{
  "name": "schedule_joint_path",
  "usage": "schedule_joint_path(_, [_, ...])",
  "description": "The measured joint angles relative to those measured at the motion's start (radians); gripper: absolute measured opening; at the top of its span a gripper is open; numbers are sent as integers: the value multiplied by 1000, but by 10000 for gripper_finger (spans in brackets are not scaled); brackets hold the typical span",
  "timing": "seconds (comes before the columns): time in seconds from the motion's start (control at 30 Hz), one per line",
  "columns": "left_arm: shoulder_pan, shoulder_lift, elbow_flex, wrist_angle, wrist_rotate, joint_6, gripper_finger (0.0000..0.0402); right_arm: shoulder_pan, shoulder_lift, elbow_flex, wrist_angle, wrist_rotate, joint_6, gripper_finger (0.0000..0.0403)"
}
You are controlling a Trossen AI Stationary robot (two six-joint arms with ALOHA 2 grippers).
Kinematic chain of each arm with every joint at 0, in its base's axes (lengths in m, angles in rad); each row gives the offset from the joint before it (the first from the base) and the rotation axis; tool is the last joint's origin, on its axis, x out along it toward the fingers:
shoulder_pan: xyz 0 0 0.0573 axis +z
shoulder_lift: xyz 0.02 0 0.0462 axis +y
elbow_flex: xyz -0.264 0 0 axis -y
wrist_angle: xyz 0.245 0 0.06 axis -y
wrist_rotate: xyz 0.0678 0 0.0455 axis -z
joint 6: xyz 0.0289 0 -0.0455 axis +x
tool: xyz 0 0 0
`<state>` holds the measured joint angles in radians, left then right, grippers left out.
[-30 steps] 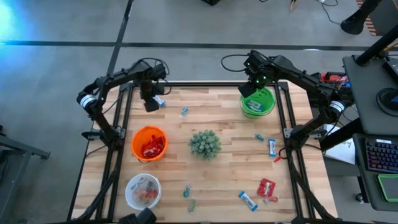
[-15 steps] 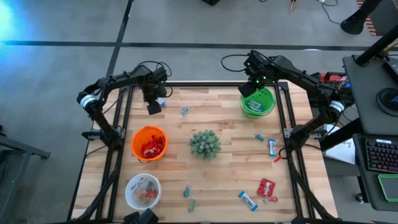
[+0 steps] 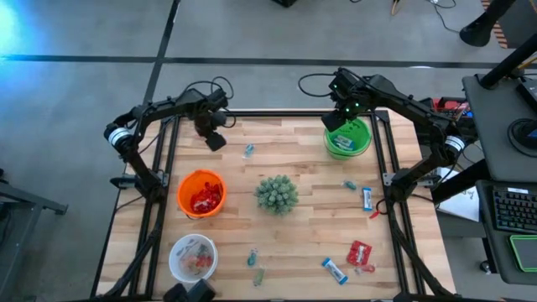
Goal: Sort candy
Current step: Put the white chocolate into the green bucket
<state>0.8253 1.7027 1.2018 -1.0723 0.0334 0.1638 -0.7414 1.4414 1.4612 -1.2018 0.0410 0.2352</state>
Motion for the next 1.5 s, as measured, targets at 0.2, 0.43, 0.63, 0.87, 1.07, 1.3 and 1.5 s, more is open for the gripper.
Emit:
schedule_joint_path(0.2, [0,0,0,-29,-23,-255,181,0,0,0,-13,0,0,137])
schedule_joint_path(0.43, [1,0,0,-26,-25,-592,181,4,0,0,-32,-33,24,137])
schedule_joint_path(0.63, [1,0,0,59,-26,-740,181,4,0,0,-29,-79,40,137])
schedule_joint_path(0.87, [0,0,0,64,-25,-758,181,4,0,0,-27,-76,14,137])
schedule_joint_path(1.07, [0,0,0,61,-49,-814,181,4,0,0,-22,-76,-3,137])
schedule_joint_path(1.3, [-1,0,0,71,-50,-1022,181,4,0,0,-23,-76,-100,137])
schedule_joint_path(1.5, [-4,3,-2,78,-50,-1192,181,4,0,0,-22,-75,-152,137])
